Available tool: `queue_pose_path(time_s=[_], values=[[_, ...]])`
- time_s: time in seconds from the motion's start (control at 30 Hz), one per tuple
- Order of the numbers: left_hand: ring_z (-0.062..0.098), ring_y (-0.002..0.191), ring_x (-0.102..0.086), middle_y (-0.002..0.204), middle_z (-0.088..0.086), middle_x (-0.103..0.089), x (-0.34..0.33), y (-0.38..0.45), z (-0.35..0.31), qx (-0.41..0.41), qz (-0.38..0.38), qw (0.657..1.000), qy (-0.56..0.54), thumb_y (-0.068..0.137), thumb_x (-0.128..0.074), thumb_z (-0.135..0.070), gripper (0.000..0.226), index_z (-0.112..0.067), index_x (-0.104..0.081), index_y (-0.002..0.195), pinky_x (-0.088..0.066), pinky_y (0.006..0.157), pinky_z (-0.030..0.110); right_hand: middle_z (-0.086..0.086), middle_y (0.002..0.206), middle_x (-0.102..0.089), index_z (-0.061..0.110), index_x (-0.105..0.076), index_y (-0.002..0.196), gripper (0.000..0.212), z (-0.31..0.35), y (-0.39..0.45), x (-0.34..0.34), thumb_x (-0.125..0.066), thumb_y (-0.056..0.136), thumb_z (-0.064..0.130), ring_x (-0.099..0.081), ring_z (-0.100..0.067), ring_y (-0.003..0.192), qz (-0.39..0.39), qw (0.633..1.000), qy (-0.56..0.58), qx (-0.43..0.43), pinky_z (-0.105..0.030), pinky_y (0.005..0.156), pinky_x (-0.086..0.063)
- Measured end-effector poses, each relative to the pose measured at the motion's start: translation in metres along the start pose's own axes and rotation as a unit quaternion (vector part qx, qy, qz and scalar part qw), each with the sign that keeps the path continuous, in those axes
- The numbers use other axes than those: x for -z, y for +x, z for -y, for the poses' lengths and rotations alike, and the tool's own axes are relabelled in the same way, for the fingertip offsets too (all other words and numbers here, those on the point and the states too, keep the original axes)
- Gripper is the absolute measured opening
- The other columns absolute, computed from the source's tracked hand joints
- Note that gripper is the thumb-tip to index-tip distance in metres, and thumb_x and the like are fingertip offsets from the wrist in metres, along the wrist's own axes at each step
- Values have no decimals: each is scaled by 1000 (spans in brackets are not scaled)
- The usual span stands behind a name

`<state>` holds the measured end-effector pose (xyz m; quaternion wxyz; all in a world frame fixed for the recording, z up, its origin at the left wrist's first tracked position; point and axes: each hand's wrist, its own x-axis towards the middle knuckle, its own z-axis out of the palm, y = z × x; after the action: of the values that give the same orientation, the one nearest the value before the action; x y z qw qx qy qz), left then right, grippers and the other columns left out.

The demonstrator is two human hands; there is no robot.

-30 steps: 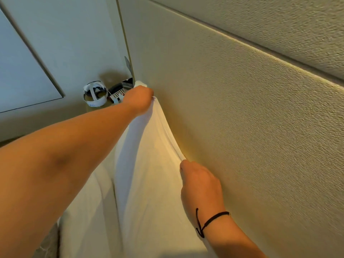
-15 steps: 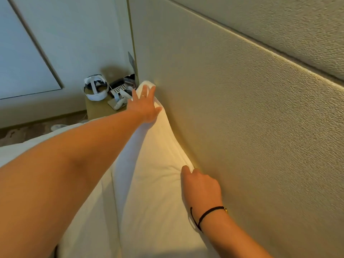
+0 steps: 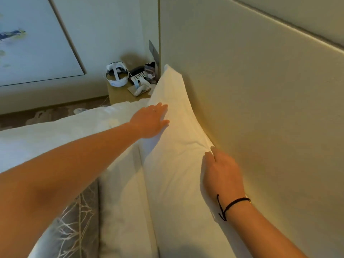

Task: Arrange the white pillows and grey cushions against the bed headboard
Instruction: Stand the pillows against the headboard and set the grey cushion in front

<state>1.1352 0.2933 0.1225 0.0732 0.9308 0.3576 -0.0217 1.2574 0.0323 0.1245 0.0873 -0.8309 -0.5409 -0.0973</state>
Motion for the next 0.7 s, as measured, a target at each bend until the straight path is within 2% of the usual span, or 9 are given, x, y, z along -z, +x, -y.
queue_pose_path(time_s=[0.07,0.13,0.2,0.27,0.33,0.43,0.57,0.63,0.7], values=[[29,131,-46,148,5,-43,-22,-44,9,-21,8,1000,22,99,-44,-38,51,-19,-34,145,-38,108,43,-6,85,-64,12,-66,85,18,21,-30,0,-75,72,3,-61,-26,74,-45,996,77,7,-36,68,-50],[26,124,-51,135,3,-51,-45,-86,23,-26,98,993,57,93,-51,-23,39,-18,-49,132,-40,104,39,-4,95,-67,13,-66,108,27,47,-64,-5,-71,84,25,-64,-25,84,2,989,148,21,-36,76,-52],[24,125,-48,131,3,-53,-63,-115,38,-48,191,974,115,93,-50,-18,32,-18,-54,125,-34,107,37,-4,118,-63,19,-55,131,46,76,-97,-14,-53,94,46,-60,-24,106,167,965,204,-5,-37,91,-48],[19,136,-37,138,-2,-49,-74,-133,50,-105,264,944,165,92,-52,-22,38,-26,-48,129,-20,115,41,-1,142,-48,24,-36,145,64,105,-126,-26,-37,94,62,-45,-21,128,321,921,218,-29,-34,106,-35],[19,143,-25,145,-5,-43,-76,-140,55,-145,309,923,175,88,-59,-28,53,-35,-40,137,-7,119,51,-2,149,-39,20,-25,150,83,131,-149,-37,-36,87,73,-38,-21,134,422,877,225,-50,-33,110,-31],[22,139,-32,142,-5,-46,-74,-143,55,-197,293,905,236,87,-57,-33,54,-40,-41,138,-4,117,58,-5,143,-43,14,-31,144,102,154,-167,-46,-50,71,82,-43,-23,130,547,803,210,-107,-35,103,-37],[19,120,-52,121,-7,-63,-68,-143,57,-224,222,893,320,89,-51,-30,30,-27,-64,116,-18,118,47,-3,121,-56,19,-48,116,61,163,-174,-44,-59,80,66,-55,-24,110,535,810,193,-147,-31,79,-40],[20,102,-61,106,-3,-68,-63,-145,57,-213,208,900,318,89,-52,-24,20,-20,-67,101,-39,105,39,-4,115,-57,21,-46,99,34,166,-173,-42,-52,91,53,-56,-24,105,513,826,192,-132,-31,76,-39],[23,89,-64,97,0,-69,-53,-147,57,-206,216,903,311,87,-54,-20,15,-15,-67,93,-50,89,37,-3,101,-56,22,-39,87,25,169,-171,-39,-45,98,43,-54,-24,93,484,846,196,-107,-30,73,-38]])
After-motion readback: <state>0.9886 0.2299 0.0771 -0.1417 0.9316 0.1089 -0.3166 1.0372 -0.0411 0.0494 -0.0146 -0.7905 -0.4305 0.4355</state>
